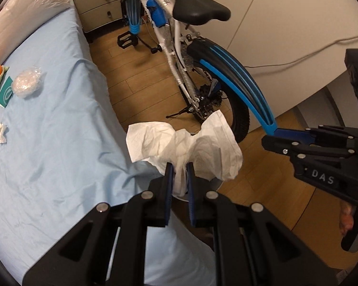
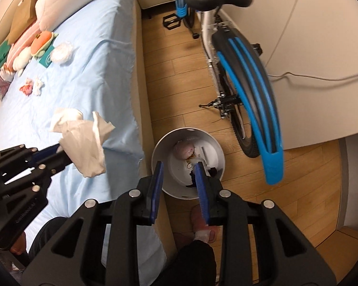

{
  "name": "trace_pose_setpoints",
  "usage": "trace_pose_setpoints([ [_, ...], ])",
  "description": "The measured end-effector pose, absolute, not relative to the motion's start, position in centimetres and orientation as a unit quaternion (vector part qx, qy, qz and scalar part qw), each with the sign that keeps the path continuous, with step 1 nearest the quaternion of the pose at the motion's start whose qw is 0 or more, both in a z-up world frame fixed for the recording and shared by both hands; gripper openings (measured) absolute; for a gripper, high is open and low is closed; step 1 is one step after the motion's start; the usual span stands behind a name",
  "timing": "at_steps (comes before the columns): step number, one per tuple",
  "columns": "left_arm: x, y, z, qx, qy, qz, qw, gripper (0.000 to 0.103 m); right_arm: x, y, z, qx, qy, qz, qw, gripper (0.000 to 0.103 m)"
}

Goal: Collect trash
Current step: 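Drop the white tissue into the bin with left tool while right tool drops grey cloth, then move both open tools back over the bed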

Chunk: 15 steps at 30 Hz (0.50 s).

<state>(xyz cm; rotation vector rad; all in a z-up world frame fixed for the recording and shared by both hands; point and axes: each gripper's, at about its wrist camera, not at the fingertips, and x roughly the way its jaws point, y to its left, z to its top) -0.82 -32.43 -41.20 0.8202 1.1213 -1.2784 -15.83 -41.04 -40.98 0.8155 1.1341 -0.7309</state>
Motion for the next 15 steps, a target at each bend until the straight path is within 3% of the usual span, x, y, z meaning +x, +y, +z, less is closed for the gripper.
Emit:
trace_pose_setpoints([
  [7,-4.1,-34.3,-43.4,0.364,0.480,-0.563,0.565,0.016,-19.3,-40.9,-40.8,0.376,0.505,-0.348,0.694,0.026],
  [9,-4.6,-34.8,-43.7,0.366,0.488,-0.566,0.555,0.029,-19.8,-40.8,-40.5,0.375,0.505,-0.354,0.692,0.026],
  [11,-4.8,-35.0,-43.4,0.359,0.491,-0.571,0.552,0.058,-20.2,-40.7,-40.4,0.373,0.505,-0.358,0.691,0.026],
  [13,-4.9,-34.9,-43.1,0.353,0.491,-0.573,0.553,0.068,-20.3,-40.7,-40.3,0.373,0.505,-0.359,0.690,0.026],
  [15,-4.9,-34.7,-42.9,0.355,0.489,-0.571,0.556,0.068,-20.2,-40.8,-40.1,0.371,0.506,-0.359,0.691,0.026],
])
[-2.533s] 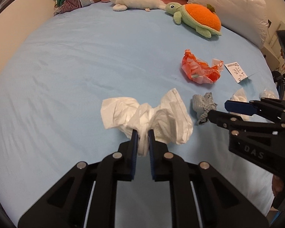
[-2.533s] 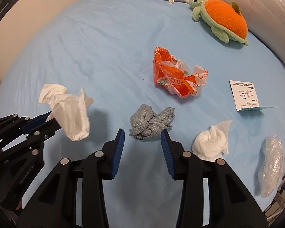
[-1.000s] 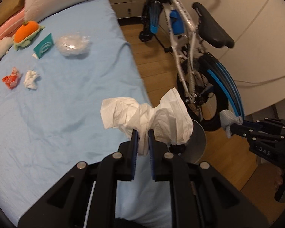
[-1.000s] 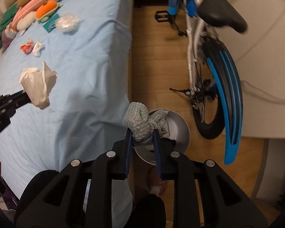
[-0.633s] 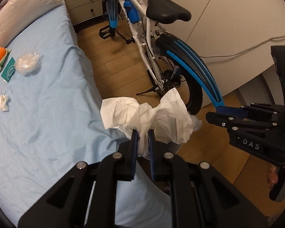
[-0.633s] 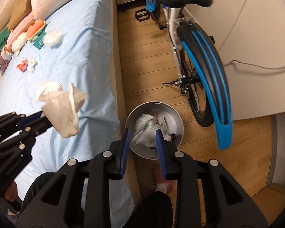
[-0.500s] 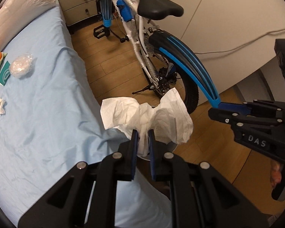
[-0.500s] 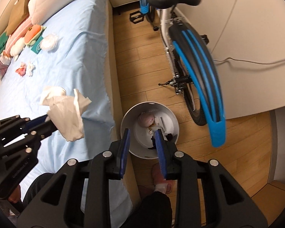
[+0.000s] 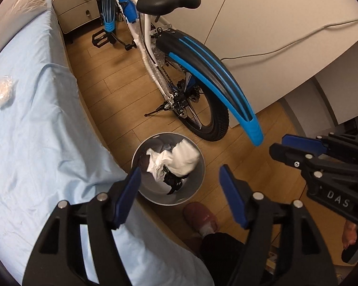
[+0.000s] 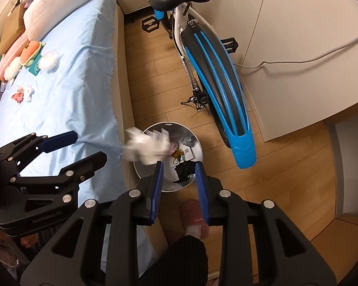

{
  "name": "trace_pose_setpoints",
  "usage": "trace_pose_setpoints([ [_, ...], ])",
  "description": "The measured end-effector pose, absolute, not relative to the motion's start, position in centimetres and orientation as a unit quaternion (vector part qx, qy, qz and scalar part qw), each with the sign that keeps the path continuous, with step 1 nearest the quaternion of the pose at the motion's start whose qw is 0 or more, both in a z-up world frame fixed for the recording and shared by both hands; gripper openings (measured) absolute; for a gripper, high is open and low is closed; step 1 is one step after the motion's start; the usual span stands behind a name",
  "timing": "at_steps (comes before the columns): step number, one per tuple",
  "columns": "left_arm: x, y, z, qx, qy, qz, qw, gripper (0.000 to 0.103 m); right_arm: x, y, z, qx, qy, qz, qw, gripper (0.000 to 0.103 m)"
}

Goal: Collect trash
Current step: 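Move both open tools back over the bed, then grasp the white tissue with left tool while right tool grasps the clear plastic bag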

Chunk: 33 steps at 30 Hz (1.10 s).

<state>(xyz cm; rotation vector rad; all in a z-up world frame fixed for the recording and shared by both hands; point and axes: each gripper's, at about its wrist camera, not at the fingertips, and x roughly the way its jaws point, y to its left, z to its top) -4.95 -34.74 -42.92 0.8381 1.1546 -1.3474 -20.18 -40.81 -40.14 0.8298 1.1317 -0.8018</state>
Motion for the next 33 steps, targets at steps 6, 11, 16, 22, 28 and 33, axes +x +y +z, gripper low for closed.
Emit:
trace_pose_setpoints([
  [6,-2.6,-33.8,-42.5,0.346,0.498,-0.541,0.582,0.068,-17.3,-40.7,-39.4,0.348,0.513,-0.341,0.707,0.026],
  [11,2.1,-32.1,-42.0,0.322,0.510,-0.496,0.624,0.068,-12.1,-40.2,-39.0,0.322,0.522,-0.306,0.728,0.026],
  [16,9.2,-29.3,-41.2,0.288,0.519,-0.434,0.678,0.068,-4.5,-39.1,-38.4,0.293,0.524,-0.257,0.757,0.026],
  [22,18.4,-26.1,-39.6,0.246,0.519,-0.364,0.734,0.068,6.4,-37.6,-37.4,0.241,0.522,-0.196,0.794,0.026],
  [28,26.4,-24.0,-38.4,0.222,0.505,-0.320,0.770,0.068,15.9,-36.3,-36.3,0.189,0.515,-0.156,0.821,0.026],
  [33,31.4,-22.9,-38.1,0.200,0.495,-0.300,0.791,0.068,22.8,-36.2,-36.2,0.150,0.507,-0.140,0.837,0.026],
])
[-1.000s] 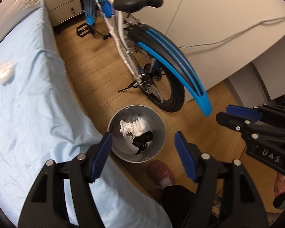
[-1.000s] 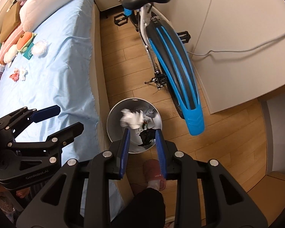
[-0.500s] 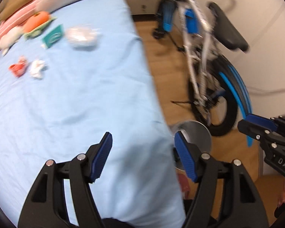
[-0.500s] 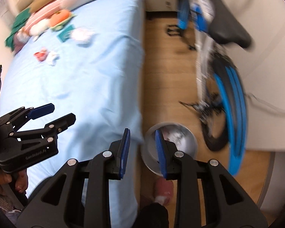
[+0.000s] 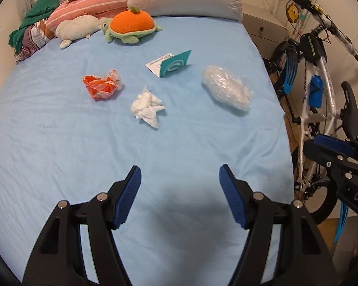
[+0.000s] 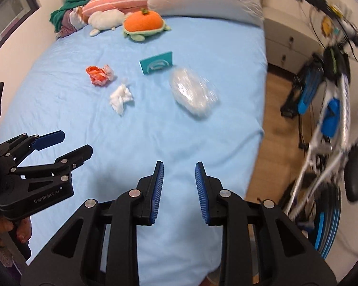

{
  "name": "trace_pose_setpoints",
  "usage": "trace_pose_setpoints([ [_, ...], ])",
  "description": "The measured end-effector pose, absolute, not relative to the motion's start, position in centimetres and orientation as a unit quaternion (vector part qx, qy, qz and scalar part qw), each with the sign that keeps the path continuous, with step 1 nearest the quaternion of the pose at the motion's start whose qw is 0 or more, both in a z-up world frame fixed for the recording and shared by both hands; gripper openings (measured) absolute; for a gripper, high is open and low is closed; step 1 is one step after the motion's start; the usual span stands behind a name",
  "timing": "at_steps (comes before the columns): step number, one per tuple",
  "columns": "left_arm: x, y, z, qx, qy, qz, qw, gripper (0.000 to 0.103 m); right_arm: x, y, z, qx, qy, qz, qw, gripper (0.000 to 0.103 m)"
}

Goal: Collect trash
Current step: 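Grasp the white tissue with left tool while right tool grasps the clear plastic bag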

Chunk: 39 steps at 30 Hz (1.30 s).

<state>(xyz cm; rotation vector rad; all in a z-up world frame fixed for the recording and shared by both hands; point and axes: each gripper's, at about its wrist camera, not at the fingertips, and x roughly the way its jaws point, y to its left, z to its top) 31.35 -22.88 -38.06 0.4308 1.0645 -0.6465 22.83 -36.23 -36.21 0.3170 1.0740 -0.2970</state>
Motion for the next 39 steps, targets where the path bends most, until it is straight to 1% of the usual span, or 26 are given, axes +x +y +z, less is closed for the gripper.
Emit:
trace_pose_setpoints([
  [7,36.6,-23.7,-39.0,0.186,0.475,-0.290,0.810,0.068,30.4,-36.6,-38.3,0.101,0.509,-0.133,0.844,0.026],
  [12,39.7,-24.5,-40.4,0.178,0.470,-0.285,0.816,0.068,34.1,-37.7,-40.9,0.077,0.517,-0.141,0.840,0.026],
  [17,42.5,-25.7,-42.8,0.177,0.475,-0.286,0.813,0.068,36.7,-39.5,-44.2,0.084,0.536,-0.157,0.825,0.026],
  [22,44.3,-27.2,-46.3,0.197,0.486,-0.283,0.803,0.068,38.1,-40.7,-46.4,0.087,0.550,-0.168,0.814,0.026],
  [24,44.7,-27.3,-47.7,0.195,0.501,-0.282,0.795,0.057,38.4,-40.9,-46.9,0.085,0.555,-0.167,0.810,0.026],
  [25,44.8,-27.3,-48.2,0.197,0.507,-0.279,0.791,0.045,38.6,-40.9,-47.1,0.085,0.559,-0.166,0.808,0.026],
  [26,44.8,-27.3,-48.6,0.202,0.508,-0.275,0.791,0.039,38.6,-40.9,-47.3,0.086,0.562,-0.166,0.806,0.026],
  [27,44.6,-27.3,-48.6,0.207,0.502,-0.276,0.793,0.037,38.6,-40.9,-47.4,0.086,0.564,-0.166,0.805,0.019],
  [29,44.2,-27.3,-48.3,0.218,0.493,-0.280,0.794,0.024,38.4,-40.8,-47.4,0.090,0.565,-0.161,0.804,0.010],
  [30,44.1,-27.2,-48.1,0.217,0.492,-0.283,0.794,0.022,38.2,-40.7,-47.2,0.093,0.563,-0.159,0.805,0.007],
  [32,43.9,-27.0,-47.4,0.213,0.489,-0.287,0.795,0.016,37.8,-40.5,-46.8,0.097,0.557,-0.153,0.810,0.003],
  [34,43.6,-27.1,-46.6,0.217,0.479,-0.289,0.800,0.014,37.0,-40.2,-46.0,0.107,0.549,-0.145,0.816,0.002],
  [39,41.8,-27.0,-44.2,0.227,0.453,-0.297,0.809,0.014,35.1,-39.7,-43.7,0.130,0.524,-0.139,0.830,0.002],
])
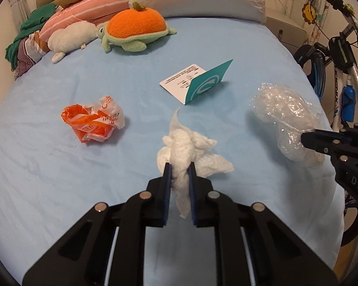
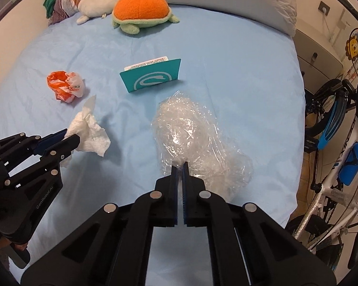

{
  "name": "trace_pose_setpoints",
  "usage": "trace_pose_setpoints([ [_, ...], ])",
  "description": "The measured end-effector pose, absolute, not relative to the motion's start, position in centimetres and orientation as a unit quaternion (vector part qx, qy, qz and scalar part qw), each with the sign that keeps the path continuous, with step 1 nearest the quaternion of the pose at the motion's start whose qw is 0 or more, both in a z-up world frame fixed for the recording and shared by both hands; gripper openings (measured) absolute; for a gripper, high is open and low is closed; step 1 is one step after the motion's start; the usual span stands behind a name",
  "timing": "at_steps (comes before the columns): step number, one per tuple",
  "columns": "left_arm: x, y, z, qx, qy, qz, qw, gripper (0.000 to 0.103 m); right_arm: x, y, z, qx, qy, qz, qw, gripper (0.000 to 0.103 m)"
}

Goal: Collect trash
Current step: 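Grasp the white tissue with left tool while right tool grasps the clear plastic bag, then drop the tissue into the silver bin with left tool while right tool drops plastic bag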

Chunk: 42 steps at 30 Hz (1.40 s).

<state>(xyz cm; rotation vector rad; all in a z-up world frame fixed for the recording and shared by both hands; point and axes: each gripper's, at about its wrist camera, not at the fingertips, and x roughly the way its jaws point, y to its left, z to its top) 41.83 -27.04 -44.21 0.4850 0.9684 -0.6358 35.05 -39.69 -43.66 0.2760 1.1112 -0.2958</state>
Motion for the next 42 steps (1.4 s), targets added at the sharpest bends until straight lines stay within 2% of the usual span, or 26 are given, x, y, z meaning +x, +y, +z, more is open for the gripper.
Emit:
trace_pose_setpoints([
  [9,36.8,-26.8,-41.3,0.244,0.439,-0.323,0.802,0.014,28.7,-39.7,-39.8,0.178,0.488,-0.150,0.841,0.002],
  [16,31.2,-27.0,-39.8,0.258,0.442,-0.350,0.785,0.014,18.2,-41.0,-39.1,0.222,0.492,-0.199,0.818,0.002],
  [28,17.5,-30.8,-40.4,0.291,0.460,-0.445,0.711,0.014,-3.0,-42.2,-43.7,0.318,0.549,-0.309,0.709,0.002],
  [38,6.3,-33.9,-43.0,0.337,0.459,-0.524,0.634,0.014,-9.6,-42.0,-47.9,0.369,0.553,-0.314,0.677,0.003],
  [42,3.4,-34.5,-44.3,0.353,0.460,-0.535,0.614,0.014,-11.6,-42.0,-48.6,0.392,0.543,-0.316,0.673,0.009],
])
